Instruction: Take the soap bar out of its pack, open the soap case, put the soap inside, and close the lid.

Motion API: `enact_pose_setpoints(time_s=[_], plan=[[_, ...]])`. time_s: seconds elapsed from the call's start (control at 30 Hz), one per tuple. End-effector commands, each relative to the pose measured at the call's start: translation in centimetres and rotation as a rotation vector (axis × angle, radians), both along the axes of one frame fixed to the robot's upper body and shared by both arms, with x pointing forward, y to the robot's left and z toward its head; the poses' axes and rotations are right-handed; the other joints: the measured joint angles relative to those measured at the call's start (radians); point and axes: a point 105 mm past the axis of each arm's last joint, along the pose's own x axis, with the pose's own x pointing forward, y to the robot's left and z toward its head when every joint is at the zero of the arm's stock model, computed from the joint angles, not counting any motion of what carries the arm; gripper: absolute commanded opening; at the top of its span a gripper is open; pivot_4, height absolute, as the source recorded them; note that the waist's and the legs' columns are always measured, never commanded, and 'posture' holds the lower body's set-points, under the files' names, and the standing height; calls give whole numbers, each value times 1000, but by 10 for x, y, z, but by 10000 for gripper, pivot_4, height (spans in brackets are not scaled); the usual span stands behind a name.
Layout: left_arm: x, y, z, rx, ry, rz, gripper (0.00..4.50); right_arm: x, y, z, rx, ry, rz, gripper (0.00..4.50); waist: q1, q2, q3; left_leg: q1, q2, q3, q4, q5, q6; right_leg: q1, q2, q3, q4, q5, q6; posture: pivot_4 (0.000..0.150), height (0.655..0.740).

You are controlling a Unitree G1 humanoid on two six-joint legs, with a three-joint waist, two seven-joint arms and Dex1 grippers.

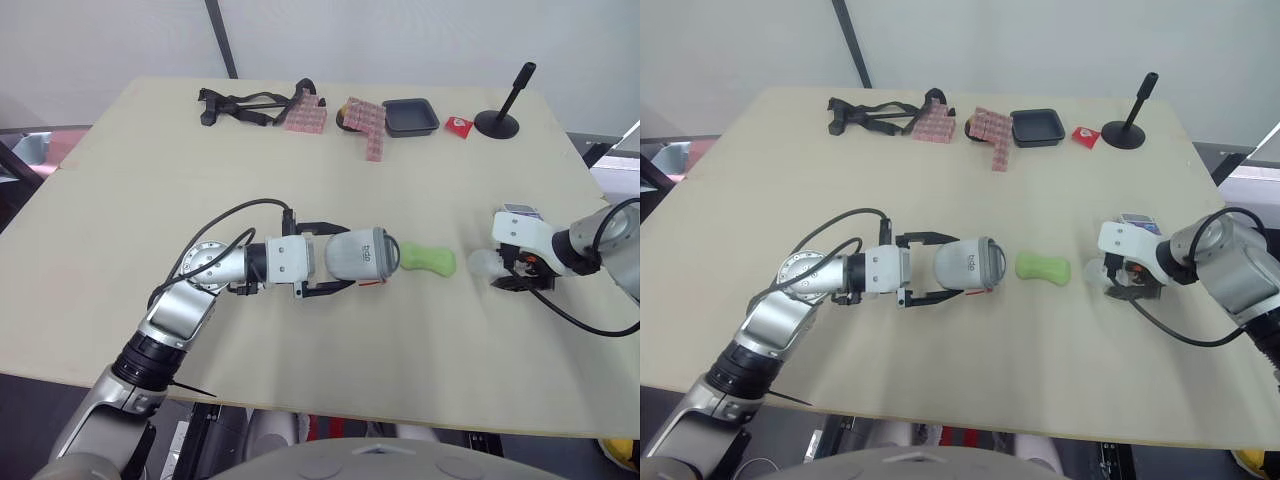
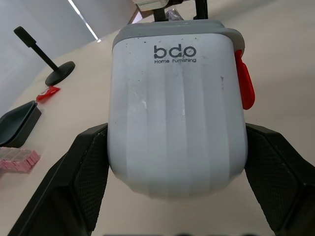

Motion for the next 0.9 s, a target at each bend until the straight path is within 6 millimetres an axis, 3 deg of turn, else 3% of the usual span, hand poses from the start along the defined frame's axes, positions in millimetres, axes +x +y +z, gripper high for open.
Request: enact_pose_setpoints(time_s=[0.03, 0.1, 0.23, 0.37, 0.43, 0.5, 0.6, 0.73, 0.9], plan=[[1, 4, 8, -20, -21, 8, 36646, 5, -4, 16, 29, -65, -7, 44764, 0, 0, 0, 0, 0, 0, 0, 0, 0, 0, 0, 0, 0, 0, 0, 1500, 7400], [2, 6, 6, -16, -10, 13, 36646, 5, -5, 21, 55, -92, 1, 44764, 2, 0, 0, 0, 0, 0, 0, 0, 0, 0, 0, 0, 0, 0, 0, 1500, 7400], [8, 10, 5, -25, 31, 41, 36646, 8, 5, 47, 297, -225, 34, 44764, 2, 0, 0, 0, 0, 0, 0, 0, 0, 0, 0, 0, 0, 0, 0, 1500, 7400], [15, 15, 6, -36, 78, 67, 36646, -9, 34, 80, 706, -335, 137, 44764, 1, 0, 0, 0, 1, 1, 0, 0, 0, -1, 1, 1, 0, 0, 0, 1500, 7400], [18, 18, 5, -26, 90, 73, 36646, -24, 43, 84, 855, -368, 176, 44764, 3, 0, 0, 0, 1, 1, 0, 0, 0, -1, 1, 1, 0, 0, 0, 1500, 7400], [22, 21, 4, -15, 105, 81, 36646, -40, 51, 80, 941, -389, 199, 44764, 11, 0, 0, 0, 1, 1, 0, 0, 0, -1, 1, 1, 0, 0, 0, 1500, 7400], [30, 26, 2, 5, 137, 97, 36646, -67, 62, 58, 1047, -393, 177, 44764, 16, 0, -1, 1, 1, 1, 1, 0, 1, -4, 0, 0, 1, 0, 0, 1500, 7400], [39, 32, -1, 49, 178, 118, 36646, -94, 70, 21, 1059, -423, 142, 44764, 12, 0, -1, 0, 1, 1, 2, 0, 1, -6, -1, -1, 1, 0, 0, 1500, 7400], [44, 36, -4, 101, 196, 119, 36646, -118, 78, -8, 1045, -397, 138, 44764, -16, 0, -1, 0, 0, 1, 1, 0, 1, -6, -2, -1, -1, 0, 0, 1500, 7400]])
